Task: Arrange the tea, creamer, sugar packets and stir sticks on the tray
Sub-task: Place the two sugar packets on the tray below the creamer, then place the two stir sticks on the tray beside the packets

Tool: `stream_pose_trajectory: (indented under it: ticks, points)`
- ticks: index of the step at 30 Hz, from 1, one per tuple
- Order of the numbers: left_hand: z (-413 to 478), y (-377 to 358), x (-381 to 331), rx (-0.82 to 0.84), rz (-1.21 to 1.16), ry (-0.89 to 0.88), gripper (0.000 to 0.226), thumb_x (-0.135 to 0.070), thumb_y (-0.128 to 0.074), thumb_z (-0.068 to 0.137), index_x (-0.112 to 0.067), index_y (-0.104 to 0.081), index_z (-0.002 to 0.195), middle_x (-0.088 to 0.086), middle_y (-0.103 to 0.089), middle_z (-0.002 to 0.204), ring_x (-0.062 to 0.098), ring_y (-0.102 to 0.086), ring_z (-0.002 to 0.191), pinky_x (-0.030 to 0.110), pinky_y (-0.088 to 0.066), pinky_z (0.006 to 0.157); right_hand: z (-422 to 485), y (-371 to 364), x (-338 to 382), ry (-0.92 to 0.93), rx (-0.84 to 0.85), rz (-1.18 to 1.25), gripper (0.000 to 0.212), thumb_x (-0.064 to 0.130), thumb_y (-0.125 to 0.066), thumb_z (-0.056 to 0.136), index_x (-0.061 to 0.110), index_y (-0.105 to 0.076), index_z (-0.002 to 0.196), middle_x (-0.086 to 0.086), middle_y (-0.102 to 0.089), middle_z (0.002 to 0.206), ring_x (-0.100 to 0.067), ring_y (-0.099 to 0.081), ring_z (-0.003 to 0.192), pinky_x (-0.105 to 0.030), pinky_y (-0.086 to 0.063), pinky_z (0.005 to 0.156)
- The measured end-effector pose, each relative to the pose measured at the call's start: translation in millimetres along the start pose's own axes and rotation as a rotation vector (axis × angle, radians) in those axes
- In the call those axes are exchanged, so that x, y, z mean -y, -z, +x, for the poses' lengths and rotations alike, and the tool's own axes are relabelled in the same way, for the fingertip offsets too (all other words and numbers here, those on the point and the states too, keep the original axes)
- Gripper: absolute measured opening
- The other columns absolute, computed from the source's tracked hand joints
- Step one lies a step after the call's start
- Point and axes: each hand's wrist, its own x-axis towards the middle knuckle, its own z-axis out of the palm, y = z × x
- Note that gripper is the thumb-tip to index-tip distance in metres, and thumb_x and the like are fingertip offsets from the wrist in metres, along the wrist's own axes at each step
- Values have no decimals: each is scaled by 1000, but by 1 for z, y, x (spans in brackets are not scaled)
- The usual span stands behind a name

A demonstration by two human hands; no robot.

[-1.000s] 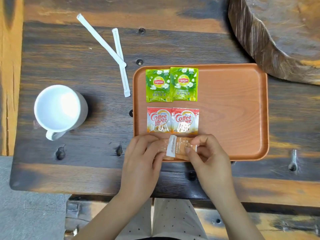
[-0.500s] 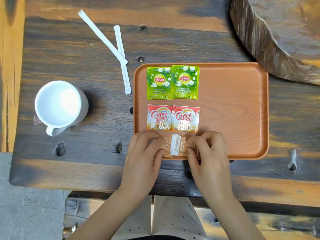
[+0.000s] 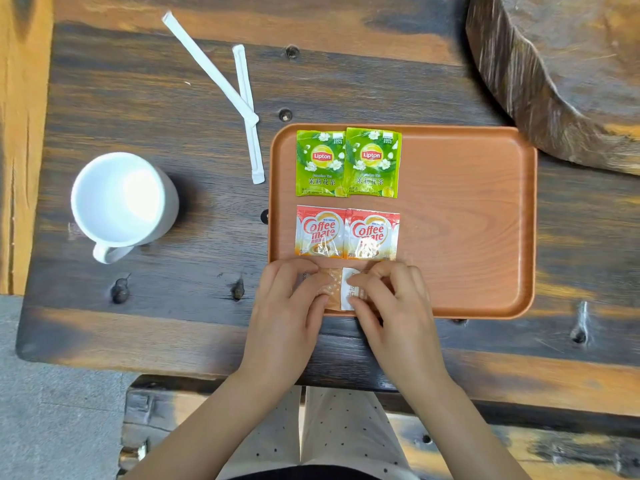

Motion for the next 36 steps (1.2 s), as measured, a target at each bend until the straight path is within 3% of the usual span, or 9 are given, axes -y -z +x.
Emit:
stream_pose_trajectory:
  ticks: [11, 14, 17, 19, 21, 23, 28, 31, 36]
  points:
    - [21, 34, -5, -55, -96, -18, 17, -10, -58, 83, -11, -69, 96, 5, -65, 97, 15, -53, 95, 18, -38, 85, 15, 21, 17, -28, 54, 128, 20, 14, -63, 84, 14, -62, 103, -3, -58, 95, -15, -48, 94, -29, -40, 83]
    - [62, 63, -1, -159, -224, 146, 18, -11, -58, 80, -14, -69, 94, -4, -63, 87, 7, -54, 79, 13, -40, 73, 51, 31, 35, -18, 1, 188, 8, 15, -61, 84, 15, -62, 93, 5, -55, 87, -14, -49, 85, -22, -37, 77]
    - [121, 92, 14, -238, -352, 397, 18, -13, -57, 80, -18, -68, 94, -8, -63, 77, -4, -56, 63, 3, -40, 65, 110, 32, 58, -35, -13, 222, 5, 13, -60, 85, 14, -64, 87, 0, -60, 83, -18, -52, 80, -28, -40, 74]
    - [164, 106, 31, -219, -363, 535, 22, -12, -54, 78, -14, -67, 96, -3, -68, 80, -2, -62, 70, 6, -45, 69, 157, 27, 71, -68, 25, 234, 9, 15, -58, 85, 11, -65, 88, -5, -65, 85, -23, -57, 82, -31, -42, 75]
    - [203, 117, 51, -140, -329, 626, 25, -11, -57, 77, -13, -66, 100, 9, -71, 99, 23, -67, 91, 26, -54, 84, 205, 20, 82, -91, 80, 219, 11, 17, -57, 85, 10, -66, 88, -9, -69, 89, -25, -60, 87, -31, -43, 76]
    - [235, 126, 69, -90, -220, 640, 26, -11, -62, 76, -7, -65, 101, 16, -69, 109, 32, -64, 102, 38, -53, 90, 248, 13, 91, -92, 127, 154, 13, 17, -59, 84, 9, -65, 91, -12, -69, 96, -28, -61, 93, -31, -43, 79]
    - [270, 137, 104, -79, -17, 667, 39, -27, -64, 77, -4, -62, 108, 18, -66, 114, 34, -60, 107, 33, -48, 82, 311, -4, 104, -104, 228, -34, 21, 25, -67, 80, 15, -64, 98, -12, -64, 112, -29, -58, 107, -32, -45, 91]
    - [276, 133, 111, -75, -5, 677, 56, -38, -69, 75, -3, -53, 116, 18, -60, 121, 34, -57, 112, 37, -47, 90, 315, -17, 109, -158, 242, -33, 32, 32, -72, 76, 13, -62, 101, -13, -60, 115, -30, -55, 110, -34, -44, 93]
    - [284, 128, 112, -65, -16, 645, 50, -26, -66, 80, -2, -43, 118, 18, -56, 126, 35, -52, 119, 39, -44, 93, 310, -34, 120, -260, 208, -284, 52, 32, -68, 81, 8, -49, 123, -13, -53, 130, -31, -50, 121, -36, -42, 94]
